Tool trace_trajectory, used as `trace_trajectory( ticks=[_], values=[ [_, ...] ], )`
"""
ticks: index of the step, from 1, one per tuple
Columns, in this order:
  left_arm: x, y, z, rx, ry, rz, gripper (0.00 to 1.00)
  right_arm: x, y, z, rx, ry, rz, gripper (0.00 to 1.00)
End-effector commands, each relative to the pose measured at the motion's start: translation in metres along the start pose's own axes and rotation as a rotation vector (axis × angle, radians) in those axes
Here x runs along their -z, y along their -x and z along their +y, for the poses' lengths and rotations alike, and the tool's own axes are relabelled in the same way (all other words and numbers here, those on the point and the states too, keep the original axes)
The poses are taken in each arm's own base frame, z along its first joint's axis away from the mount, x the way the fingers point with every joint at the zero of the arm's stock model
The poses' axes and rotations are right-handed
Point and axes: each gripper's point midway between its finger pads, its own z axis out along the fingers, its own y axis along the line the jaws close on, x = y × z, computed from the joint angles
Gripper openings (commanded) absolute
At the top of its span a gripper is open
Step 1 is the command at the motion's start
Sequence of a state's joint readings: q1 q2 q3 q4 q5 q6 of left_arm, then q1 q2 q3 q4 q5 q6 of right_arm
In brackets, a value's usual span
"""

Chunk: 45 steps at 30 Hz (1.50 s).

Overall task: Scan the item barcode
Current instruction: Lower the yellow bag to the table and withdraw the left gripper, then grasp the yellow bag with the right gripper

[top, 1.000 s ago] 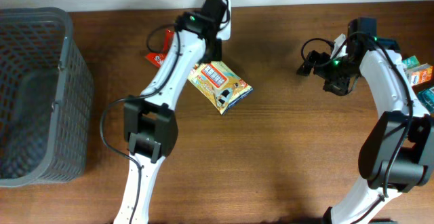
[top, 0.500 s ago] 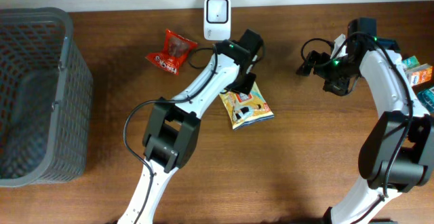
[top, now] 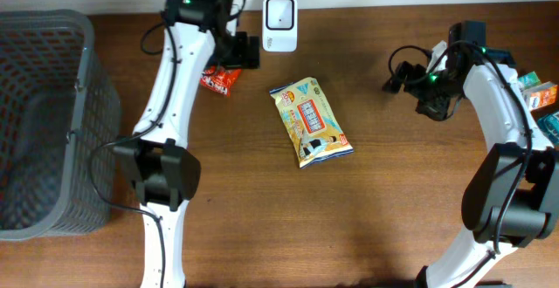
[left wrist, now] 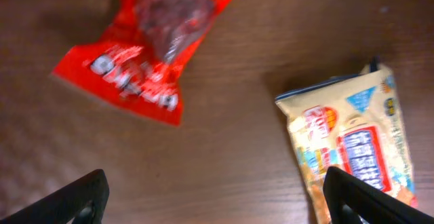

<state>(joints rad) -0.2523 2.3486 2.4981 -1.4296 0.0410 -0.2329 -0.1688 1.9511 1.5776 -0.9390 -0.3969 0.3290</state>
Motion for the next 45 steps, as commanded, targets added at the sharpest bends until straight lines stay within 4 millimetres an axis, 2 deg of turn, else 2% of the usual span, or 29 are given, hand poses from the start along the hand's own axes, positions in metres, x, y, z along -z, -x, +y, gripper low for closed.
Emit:
trace_trajectory(
  ticks=[1,3,6,8,10,14,16,20,23,25,27,29,31,34,38,40,45],
  values=[
    [0.005,-0.002,0.023,0.071,0.026,0.015,0.99,0.012,0.001,0.022,-0.064,0.101,-0.003,0.98],
    [0.006,0.003,0.042,0.131,0.035,0.006,0.99,0.013,-0.001,0.057,0.049,0.263,0.009,0.99],
    [0.007,-0.001,0.052,0.151,0.046,0.024,0.99,-0.008,-0.026,0.091,0.372,0.251,0.03,0.98],
    [0.008,0.001,0.065,0.237,0.052,0.021,0.99,-0.044,-0.046,0.1,0.517,0.026,0.027,0.99],
    [0.009,0.001,0.072,0.257,0.057,0.024,0.99,-0.064,-0.058,0.111,0.622,-0.113,-0.002,0.98],
    [0.009,-0.004,0.073,0.259,0.063,0.044,0.99,-0.098,-0.083,0.138,0.759,-0.232,-0.046,0.99],
    [0.009,-0.004,0.075,0.264,0.063,0.042,0.99,-0.119,-0.095,0.136,0.784,-0.279,-0.026,0.98],
    [0.009,-0.004,0.078,0.264,0.074,0.04,0.99,-0.151,-0.106,0.115,0.714,-0.335,0.033,0.96],
    [0.009,-0.003,0.078,0.265,0.072,0.036,0.99,-0.159,-0.108,0.109,0.709,-0.346,0.049,0.71],
    [0.009,0.003,0.077,0.263,0.067,0.012,0.99,-0.161,-0.108,0.109,0.687,-0.345,0.043,0.48],
    [0.009,0.003,0.077,0.263,0.067,0.012,0.99,-0.162,-0.107,0.11,0.669,-0.345,0.037,0.4],
    [0.009,0.003,0.077,0.263,0.067,0.012,0.99,-0.161,-0.107,0.11,0.669,-0.344,0.036,0.38],
    [0.009,0.003,0.077,0.263,0.067,0.012,0.99,-0.158,-0.103,0.116,0.669,-0.336,0.024,0.31],
    [0.009,0.003,0.077,0.263,0.067,0.012,0.99,-0.142,-0.085,0.143,0.673,-0.303,-0.032,0.09],
    [0.009,0.003,0.077,0.263,0.067,0.012,0.99,-0.12,-0.052,0.189,0.646,-0.225,-0.18,0.04],
    [0.009,0.003,0.077,0.263,0.067,0.012,0.99,-0.108,-0.03,0.218,0.619,-0.155,-0.295,0.04],
    [0.009,0.003,0.077,0.263,0.067,0.012,0.99,-0.084,0.02,0.26,0.466,0.026,-0.522,0.04]
  ],
)
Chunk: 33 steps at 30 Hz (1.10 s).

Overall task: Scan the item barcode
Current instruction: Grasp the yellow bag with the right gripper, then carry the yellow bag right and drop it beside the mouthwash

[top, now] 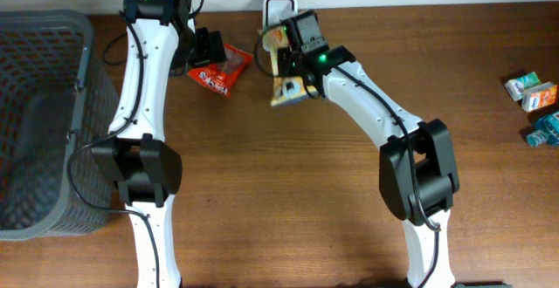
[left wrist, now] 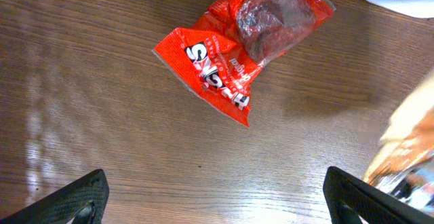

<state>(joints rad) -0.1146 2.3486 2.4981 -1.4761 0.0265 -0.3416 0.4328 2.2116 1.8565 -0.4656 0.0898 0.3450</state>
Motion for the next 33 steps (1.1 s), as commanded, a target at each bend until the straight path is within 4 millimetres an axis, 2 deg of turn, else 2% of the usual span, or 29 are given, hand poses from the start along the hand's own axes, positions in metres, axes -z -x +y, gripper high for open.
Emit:
trace_trajectory(
  ticks=[1,4,6,8,9,11,15,18,21,24,28,30,33],
  values=[
    [0.004,0.003,0.004,0.021,0.004,-0.014,0.99,0.006,0.046,-0.007,-0.159,0.02,-0.152,0.04],
    [0.004,0.003,0.004,0.021,0.004,-0.014,0.99,0.009,0.081,-0.004,-0.273,0.083,-0.292,0.04],
    [0.005,0.003,0.004,0.021,0.004,-0.014,0.99,0.004,0.092,0.0,-0.3,0.117,-0.349,0.04],
    [0.004,0.003,0.004,0.021,0.004,-0.014,0.99,-0.007,0.088,0.001,-0.355,0.135,-0.346,0.04],
    [0.004,0.003,0.004,0.021,0.004,-0.014,0.99,-0.022,0.074,0.006,-0.418,0.187,-0.286,0.04],
    [0.004,0.003,0.004,0.021,0.004,-0.014,0.99,-0.031,0.066,0.013,-0.454,0.257,-0.235,0.04],
    [0.004,0.003,0.003,0.019,0.004,-0.014,0.99,-0.031,0.07,0.012,-0.473,0.271,-0.243,0.04],
    [0.004,0.003,0.003,0.019,0.004,-0.013,0.99,-0.033,0.065,0.01,-0.587,0.272,-0.209,0.04],
    [0.004,0.003,0.003,0.019,0.004,-0.013,0.99,-0.034,0.068,-0.007,-0.627,0.215,-0.234,0.04],
    [0.004,0.003,0.003,0.019,0.004,-0.013,0.99,-0.036,0.076,-0.043,-0.662,0.171,-0.256,0.04],
    [0.004,0.003,0.003,0.018,0.004,-0.014,0.99,-0.035,0.079,-0.052,-0.671,0.234,-0.217,0.04],
    [0.004,0.003,0.003,0.019,0.004,-0.013,0.99,-0.035,0.078,-0.045,-0.646,0.244,-0.214,0.04],
    [0.004,0.003,0.003,0.019,0.004,-0.014,0.99,-0.033,0.07,-0.011,-0.523,0.278,-0.204,0.04]
  ],
)
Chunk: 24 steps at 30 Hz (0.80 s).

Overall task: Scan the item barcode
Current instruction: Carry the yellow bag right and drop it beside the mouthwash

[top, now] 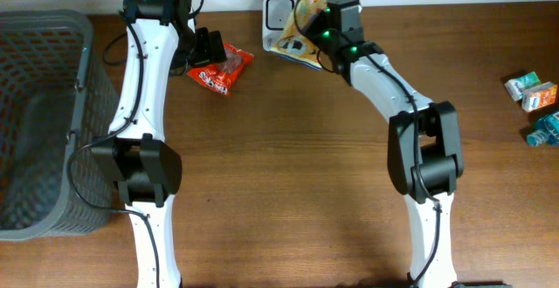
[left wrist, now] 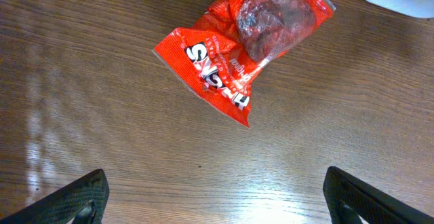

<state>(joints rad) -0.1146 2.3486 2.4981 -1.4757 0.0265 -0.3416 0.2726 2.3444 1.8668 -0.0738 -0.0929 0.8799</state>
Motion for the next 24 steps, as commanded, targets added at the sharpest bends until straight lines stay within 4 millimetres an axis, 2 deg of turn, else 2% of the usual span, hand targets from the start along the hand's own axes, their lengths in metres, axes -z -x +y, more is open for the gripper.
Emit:
trace_trajectory(
  ticks=[1,7,11,14,19,24],
  values=[
    [0.004,0.003,0.003,0.019,0.004,-0.013,0.99,0.005,-0.023,0.045,0.127,0.078,0.021,0.04],
    [0.004,0.002,0.003,0.019,0.004,-0.013,0.99,0.004,-0.025,0.039,0.135,0.015,-0.013,0.04],
    [0.004,0.003,0.003,0.019,0.004,-0.013,0.99,0.006,-0.008,0.018,0.122,-0.055,-0.056,0.04],
    [0.004,0.002,0.003,0.019,0.004,-0.013,0.99,0.008,0.0,0.024,0.111,-0.011,-0.034,0.04],
    [0.004,0.003,0.003,0.019,0.004,-0.013,0.99,0.006,-0.016,0.035,0.129,-0.004,-0.024,0.04],
    [0.004,0.003,0.003,0.019,0.004,-0.013,0.99,-0.008,-0.038,0.021,0.138,-0.04,0.011,0.04]
  ],
)
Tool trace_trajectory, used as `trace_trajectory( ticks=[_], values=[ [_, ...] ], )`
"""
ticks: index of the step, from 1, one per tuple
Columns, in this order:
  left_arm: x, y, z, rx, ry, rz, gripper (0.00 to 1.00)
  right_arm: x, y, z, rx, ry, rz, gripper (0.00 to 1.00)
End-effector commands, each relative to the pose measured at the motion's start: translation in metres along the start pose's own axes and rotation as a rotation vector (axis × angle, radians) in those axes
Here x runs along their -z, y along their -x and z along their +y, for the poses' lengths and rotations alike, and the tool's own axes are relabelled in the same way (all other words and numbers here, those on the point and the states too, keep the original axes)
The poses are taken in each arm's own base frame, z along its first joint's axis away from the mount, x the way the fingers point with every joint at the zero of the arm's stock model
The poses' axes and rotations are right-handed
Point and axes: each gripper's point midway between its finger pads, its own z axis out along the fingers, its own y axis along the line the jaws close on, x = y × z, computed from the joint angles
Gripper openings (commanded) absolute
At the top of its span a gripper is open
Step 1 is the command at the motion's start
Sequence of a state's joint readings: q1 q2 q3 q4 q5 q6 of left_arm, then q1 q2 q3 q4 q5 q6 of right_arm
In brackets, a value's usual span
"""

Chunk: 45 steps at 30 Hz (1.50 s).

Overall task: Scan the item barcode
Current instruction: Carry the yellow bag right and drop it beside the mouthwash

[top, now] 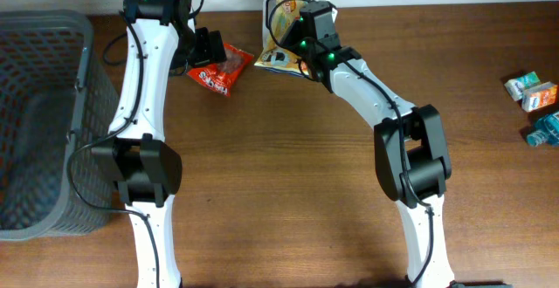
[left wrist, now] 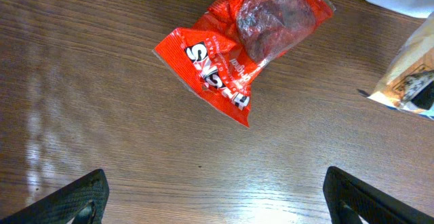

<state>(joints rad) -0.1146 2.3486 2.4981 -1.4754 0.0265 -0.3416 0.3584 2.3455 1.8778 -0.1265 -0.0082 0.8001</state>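
A yellow snack packet [top: 281, 26] hangs tilted at the table's back edge, with my right gripper [top: 301, 37] shut on it. The packet covers most of the white scanner [top: 266, 10]. In the left wrist view the packet's edge [left wrist: 407, 68] shows at the right, below a corner of the scanner. My left gripper [left wrist: 217, 203] stands open above bare wood, its fingertips [left wrist: 81, 197] wide apart. A red snack packet [left wrist: 237, 54] lies flat just beyond it, also visible from overhead [top: 218, 68].
A dark mesh basket [top: 83, 78] fills the left end of the table. Several small cartons and a bottle [top: 534, 96] sit at the far right edge. The wooden table [top: 288, 174] stretches in front of both arms.
My right gripper has moved left with the yellow packet, from just right of the scanner to in front of it. The packet's edge now shows in the left wrist view. The left arm has not moved.
The yellow packet first lay flat mid-table, with my right arm far to the right and my left gripper open near the red packet. Then my right gripper held the packet beside the scanner. Then it was raised right of the scanner, and now covers it.
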Motion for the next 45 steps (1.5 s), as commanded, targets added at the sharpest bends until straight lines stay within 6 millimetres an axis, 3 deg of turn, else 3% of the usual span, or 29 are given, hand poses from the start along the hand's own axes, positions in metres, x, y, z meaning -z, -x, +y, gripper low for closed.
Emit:
trace_trajectory(
  ticks=[1,7,11,15,20,23,30,34,37,42,45],
  values=[
    [0.004,0.002,0.003,0.019,0.004,-0.013,0.99,-0.006,0.004,0.006,0.023,0.012,-0.024,0.04],
    [0.004,0.002,0.003,0.018,0.004,-0.013,0.99,0.016,0.044,0.036,0.193,0.01,-0.069,0.04],
    [0.004,0.002,0.003,0.019,0.004,-0.013,0.99,0.045,0.075,0.068,0.254,0.018,-0.099,0.04],
    [0.004,0.003,0.003,0.019,0.004,-0.013,0.99,0.036,0.065,0.057,0.269,-0.006,-0.067,0.04],
    [0.004,0.002,0.004,0.019,0.004,-0.013,0.99,-0.005,0.03,0.021,0.27,-0.063,0.007,0.04],
    [0.004,0.002,0.004,0.019,0.004,-0.013,0.99,-0.014,0.022,0.013,0.271,-0.075,0.022,0.04],
    [0.004,0.003,0.003,0.019,0.004,-0.013,0.99,-0.009,0.03,0.021,0.271,-0.058,0.0,0.04],
    [0.004,0.002,0.003,0.019,0.004,-0.013,0.99,0.011,0.052,0.038,0.271,-0.035,-0.049,0.04],
    [0.004,0.002,0.003,0.019,0.004,-0.013,0.99,0.027,0.069,0.038,0.271,-0.086,-0.103,0.04],
    [0.004,0.002,0.003,0.019,0.004,-0.013,0.99,0.036,0.073,0.043,0.297,-0.086,-0.109,0.04],
    [0.004,0.002,0.003,0.019,0.004,-0.013,0.99,0.034,0.059,0.052,0.291,-0.029,-0.047,0.04]
  ],
)
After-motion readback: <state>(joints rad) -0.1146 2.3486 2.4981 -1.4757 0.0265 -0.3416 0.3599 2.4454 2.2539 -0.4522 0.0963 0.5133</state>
